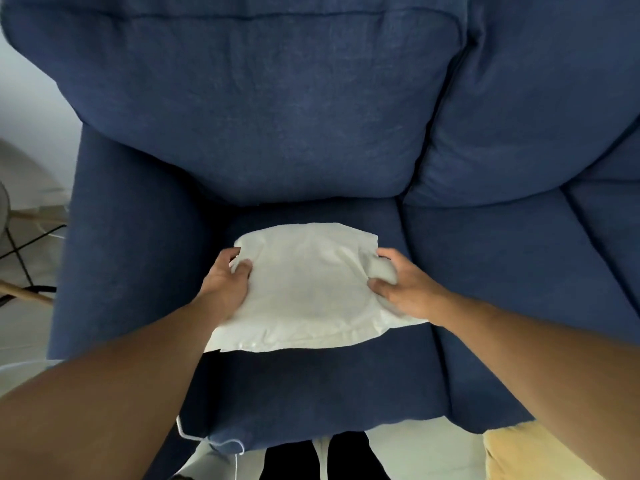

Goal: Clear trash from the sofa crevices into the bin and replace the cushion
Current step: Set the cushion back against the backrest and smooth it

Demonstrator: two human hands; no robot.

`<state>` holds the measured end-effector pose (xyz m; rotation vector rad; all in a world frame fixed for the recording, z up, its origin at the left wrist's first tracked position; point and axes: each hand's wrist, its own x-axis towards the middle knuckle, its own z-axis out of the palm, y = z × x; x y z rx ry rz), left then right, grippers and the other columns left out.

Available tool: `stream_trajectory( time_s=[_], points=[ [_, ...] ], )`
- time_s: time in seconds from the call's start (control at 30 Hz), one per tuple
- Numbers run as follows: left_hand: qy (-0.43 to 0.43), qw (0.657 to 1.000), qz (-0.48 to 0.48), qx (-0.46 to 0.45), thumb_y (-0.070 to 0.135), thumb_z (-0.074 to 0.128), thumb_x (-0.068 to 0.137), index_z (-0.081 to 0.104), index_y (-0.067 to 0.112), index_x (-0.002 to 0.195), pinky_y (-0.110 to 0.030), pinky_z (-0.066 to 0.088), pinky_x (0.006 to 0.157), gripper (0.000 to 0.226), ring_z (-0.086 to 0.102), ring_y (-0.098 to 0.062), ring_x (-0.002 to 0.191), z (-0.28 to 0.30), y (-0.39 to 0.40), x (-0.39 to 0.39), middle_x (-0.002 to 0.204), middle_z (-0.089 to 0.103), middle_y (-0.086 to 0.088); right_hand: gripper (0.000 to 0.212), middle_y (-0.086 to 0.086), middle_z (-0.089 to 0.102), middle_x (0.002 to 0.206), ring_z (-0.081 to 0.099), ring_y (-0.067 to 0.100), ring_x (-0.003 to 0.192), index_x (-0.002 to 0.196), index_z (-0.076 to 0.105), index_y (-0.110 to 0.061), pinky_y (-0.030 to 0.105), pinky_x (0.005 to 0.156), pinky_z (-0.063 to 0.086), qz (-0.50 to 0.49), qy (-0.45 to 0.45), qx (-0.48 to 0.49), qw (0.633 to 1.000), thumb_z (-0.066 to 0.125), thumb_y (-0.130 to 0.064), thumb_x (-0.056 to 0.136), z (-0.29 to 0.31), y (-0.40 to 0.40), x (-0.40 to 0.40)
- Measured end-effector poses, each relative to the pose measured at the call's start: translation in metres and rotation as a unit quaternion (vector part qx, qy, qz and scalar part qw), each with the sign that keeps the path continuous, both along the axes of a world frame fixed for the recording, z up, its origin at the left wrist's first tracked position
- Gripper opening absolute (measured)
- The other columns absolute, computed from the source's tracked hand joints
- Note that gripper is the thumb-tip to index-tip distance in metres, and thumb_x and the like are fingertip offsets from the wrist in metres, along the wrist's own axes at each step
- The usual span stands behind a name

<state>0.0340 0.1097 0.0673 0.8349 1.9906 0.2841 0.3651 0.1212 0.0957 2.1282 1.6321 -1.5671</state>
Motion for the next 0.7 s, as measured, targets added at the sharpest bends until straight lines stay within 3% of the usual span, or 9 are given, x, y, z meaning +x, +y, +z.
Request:
stream_trajectory(
  time_s=[0.17,0.33,0.43,0.53,0.63,0.7],
  points=[
    [0.001,1.0,0.008,-0.002,0.058,0.051,0.092,0.053,0.043,0.132,-0.042,0.052,0.093,0.042,0.062,-0.027,0.104,0.024,0.029,-0.007,0.127,0.061,0.001,0.039,-0.006,0.063,0.119,0.066,0.019,0.104,0.131,0.05,-0.044,0.042,0.097,0.056,-0.008,0.0,-0.002,1.0,0.07,-0.047,0.097,0.03,0.036,-0.002],
    [0.005,1.0,-0.024,-0.019,0.055,0.052,0.095,0.062,0.027,0.129,-0.039,0.049,0.094,0.045,0.062,-0.025,0.101,0.047,0.062,-0.012,0.117,0.065,-0.001,0.038,-0.004,0.061,0.116,0.059,0.015,0.101,0.123,0.054,-0.03,0.034,0.087,0.052,-0.069,0.006,-0.023,0.997,0.071,-0.052,0.096,0.048,0.071,0.0],
    [0.01,0.999,-0.03,-0.033,0.055,0.051,0.096,0.067,0.021,0.114,-0.039,0.047,0.086,0.042,0.063,-0.023,0.088,0.065,0.077,-0.015,0.101,0.067,-0.003,0.035,-0.002,0.065,0.115,0.062,0.016,0.096,0.115,0.058,-0.022,0.036,0.088,0.055,-0.139,0.024,-0.013,0.99,0.07,-0.05,0.098,0.055,0.087,0.002],
    [0.005,0.999,-0.026,-0.038,0.058,0.056,0.092,0.069,0.017,0.11,-0.038,0.048,0.081,0.046,0.065,-0.024,0.087,0.083,0.091,-0.021,0.1,0.069,-0.005,0.025,0.002,0.069,0.116,0.07,0.022,0.102,0.108,0.058,-0.022,0.041,0.082,0.061,-0.24,0.078,-0.003,0.968,0.068,-0.045,0.101,0.067,0.1,0.003],
    [-0.068,0.996,-0.003,-0.056,0.055,0.062,0.091,0.072,0.015,0.105,-0.037,0.056,0.069,0.044,0.068,-0.023,0.078,0.099,0.101,-0.031,0.094,0.072,-0.005,0.032,0.003,0.069,0.122,0.07,0.025,0.109,0.119,0.06,-0.02,0.038,0.074,0.061,-0.286,0.098,0.027,0.953,0.068,-0.045,0.1,0.074,0.113,0.004],
    [-0.115,0.992,0.012,-0.054,0.05,0.063,0.093,0.072,0.012,0.108,-0.036,0.057,0.062,0.042,0.066,-0.023,0.075,0.107,0.109,-0.039,0.093,0.07,-0.008,0.029,0.003,0.07,0.121,0.073,0.024,0.103,0.118,0.061,-0.021,0.038,0.075,0.062,-0.298,0.117,0.039,0.947,0.067,-0.044,0.102,0.077,0.119,0.003]
  ],
)
